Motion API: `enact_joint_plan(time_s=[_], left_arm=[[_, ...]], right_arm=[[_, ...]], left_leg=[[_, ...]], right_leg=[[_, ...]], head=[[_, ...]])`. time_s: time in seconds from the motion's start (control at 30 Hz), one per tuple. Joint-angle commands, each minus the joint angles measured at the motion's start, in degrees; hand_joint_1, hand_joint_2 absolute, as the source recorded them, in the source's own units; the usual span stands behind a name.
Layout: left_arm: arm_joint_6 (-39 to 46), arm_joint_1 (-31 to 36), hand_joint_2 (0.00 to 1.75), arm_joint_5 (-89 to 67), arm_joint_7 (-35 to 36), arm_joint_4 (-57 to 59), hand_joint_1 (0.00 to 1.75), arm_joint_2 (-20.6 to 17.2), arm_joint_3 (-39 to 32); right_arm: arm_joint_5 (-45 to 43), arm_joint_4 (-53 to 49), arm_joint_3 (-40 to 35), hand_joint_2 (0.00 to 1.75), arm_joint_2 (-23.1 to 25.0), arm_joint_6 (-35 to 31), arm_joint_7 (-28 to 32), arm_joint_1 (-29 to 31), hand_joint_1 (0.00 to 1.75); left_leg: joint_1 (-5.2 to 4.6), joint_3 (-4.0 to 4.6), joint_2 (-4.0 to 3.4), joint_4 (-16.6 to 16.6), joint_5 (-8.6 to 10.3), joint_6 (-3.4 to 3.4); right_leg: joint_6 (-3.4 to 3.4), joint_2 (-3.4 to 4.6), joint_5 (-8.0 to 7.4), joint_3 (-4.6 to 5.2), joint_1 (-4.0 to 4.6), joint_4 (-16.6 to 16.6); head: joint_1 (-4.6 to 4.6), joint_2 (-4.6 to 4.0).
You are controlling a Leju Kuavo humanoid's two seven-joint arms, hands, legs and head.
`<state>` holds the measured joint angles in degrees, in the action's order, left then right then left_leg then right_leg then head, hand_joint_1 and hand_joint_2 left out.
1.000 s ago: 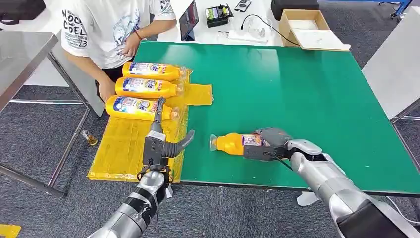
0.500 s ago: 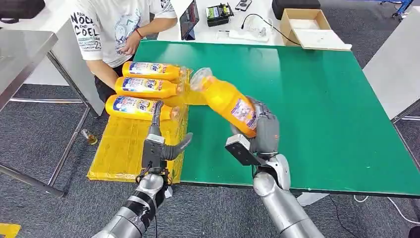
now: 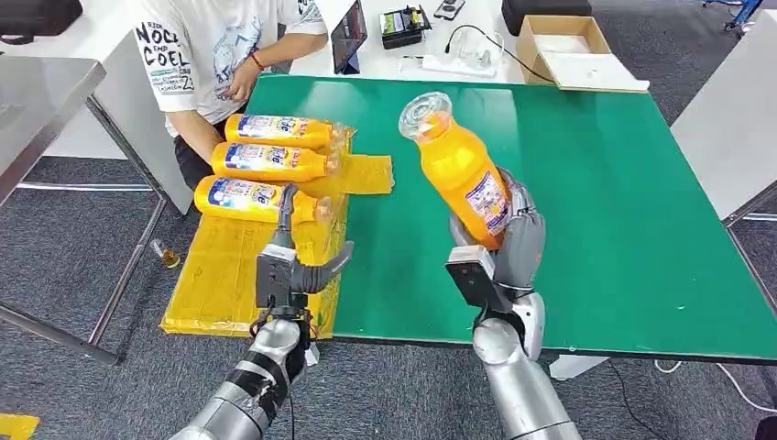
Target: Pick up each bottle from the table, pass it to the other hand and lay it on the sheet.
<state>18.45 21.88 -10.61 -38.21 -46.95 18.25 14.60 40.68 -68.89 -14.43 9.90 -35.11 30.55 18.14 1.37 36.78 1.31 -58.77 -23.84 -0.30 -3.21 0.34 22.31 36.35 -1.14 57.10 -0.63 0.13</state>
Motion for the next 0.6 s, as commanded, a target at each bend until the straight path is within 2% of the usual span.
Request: enact_joint_plan(time_s=[0.03, 0.07, 0.1, 0.17, 0.3, 0.37, 0.43, 0.47, 0.6], left_arm=[[-29.7, 4.51, 1.75, 11.0, 1.88, 7.14, 0.0, 0.38, -6.24], [-29.79, 4.68, 1.75, 11.04, 1.9, 7.45, 0.0, 0.34, -6.38], [-36.35, 5.44, 1.75, 13.74, 2.86, 9.12, 0.0, 0.15, -6.52], [-42.53, 6.06, 1.75, 16.1, 3.99, 10.59, 0.0, -0.06, -5.94], [-47.94, 6.54, 1.75, 18.74, 5.18, 11.53, 0.0, 0.07, -4.7], [-48.16, 6.57, 1.75, 18.96, 5.35, 11.58, 0.0, 0.23, -4.63], [-48.16, 6.57, 1.75, 18.96, 5.35, 11.58, 0.0, 0.23, -4.63], [-48.16, 6.57, 1.75, 18.96, 5.35, 11.58, 0.0, 0.23, -4.63], [-48.16, 6.57, 1.75, 18.96, 5.35, 11.58, 0.0, 0.23, -4.63]], right_arm=[[-4.95, 9.04, 3.86, 1.75, 2.35, 9.07, 8.23, -1.06, 1.75], [-5.06, 9.54, 3.95, 1.75, 2.46, 8.92, 8.85, -1.17, 1.75], [-6.56, 10.42, 3.54, 1.75, 2.66, 11.49, 9.45, -1.35, 1.75], [-8.42, 11.59, 0.59, 1.75, 2.33, 12.8, 9.45, -2.09, 1.75], [-10.92, 15.21, -5.7, 1.75, 2.49, 11.44, 9.45, -2.32, 1.75], [-10.8, 15.78, -6.23, 1.75, 2.82, 10.79, 9.45, -2.42, 1.75], [-10.8, 15.78, -6.23, 1.75, 2.82, 10.79, 9.45, -2.42, 1.75], [-10.8, 15.78, -6.23, 1.75, 2.82, 10.79, 9.45, -2.42, 1.75], [-10.8, 15.78, -6.23, 1.75, 2.82, 10.79, 9.45, -2.42, 1.75]], left_leg=[[0.02, -0.2, -0.05, 0.06, -0.04, 0.05], [0.03, -0.37, -0.11, 0.1, -0.08, 0.09], [0.02, -0.32, -0.11, 0.1, -0.07, 0.07], [0.02, -0.36, -0.15, 0.1, -0.08, 0.08], [0.03, -0.43, -0.19, 0.12, -0.12, 0.09], [0.0, -0.2, -0.16, 0.06, -0.07, 0.05], [0.03, -0.49, -0.29, 0.11, -0.17, 0.12], [-0.01, -0.16, -0.14, 0.05, -0.05, 0.05], [0.01, -0.29, -0.19, 0.07, -0.1, 0.09]], right_leg=[[0.08, -0.02, 0.02, -0.21, 0.05, -0.09], [0.14, -0.02, 0.05, -0.39, 0.09, -0.15], [0.12, 0.0, 0.04, -0.31, 0.06, -0.12], [0.14, 0.02, 0.04, -0.34, 0.07, -0.13], [0.15, 0.05, 0.06, -0.41, 0.09, -0.15], [0.08, 0.08, 0.02, -0.17, 0.04, -0.07], [0.17, 0.11, 0.08, -0.46, 0.1, -0.16], [0.07, 0.04, 0.02, -0.13, 0.02, -0.05], [0.13, 0.06, 0.06, -0.26, 0.06, -0.09]], head=[[0.02, 0.0], [0.0, 0.0], [0.0, 0.0], [0.0, 0.0], [0.02, 0.0], [0.0, 0.0], [0.0, 0.0], [0.0, 0.0], [0.0, 0.0]])
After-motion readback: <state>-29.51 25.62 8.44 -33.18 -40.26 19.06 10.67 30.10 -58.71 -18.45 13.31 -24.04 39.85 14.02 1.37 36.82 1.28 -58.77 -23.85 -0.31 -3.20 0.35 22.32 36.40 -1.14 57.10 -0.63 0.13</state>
